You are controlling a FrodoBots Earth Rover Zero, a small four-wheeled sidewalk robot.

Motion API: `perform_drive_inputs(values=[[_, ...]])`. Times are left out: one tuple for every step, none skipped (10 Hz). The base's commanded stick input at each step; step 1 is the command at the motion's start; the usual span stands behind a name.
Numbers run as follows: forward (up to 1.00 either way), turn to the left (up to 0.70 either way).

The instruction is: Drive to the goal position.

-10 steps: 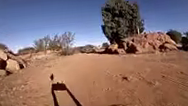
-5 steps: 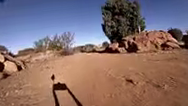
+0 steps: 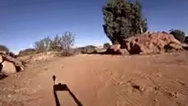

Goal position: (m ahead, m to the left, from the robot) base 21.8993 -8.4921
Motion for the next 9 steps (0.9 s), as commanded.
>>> perform_drive_inputs(values=[[0.5,0.0],[0.5,0.0],[0.5,0.0],[0.5,0.0],[0.5,0.0],[0.5,0.0],[0.5,0.0],[0.5,0.0],[0.5,0.0]])
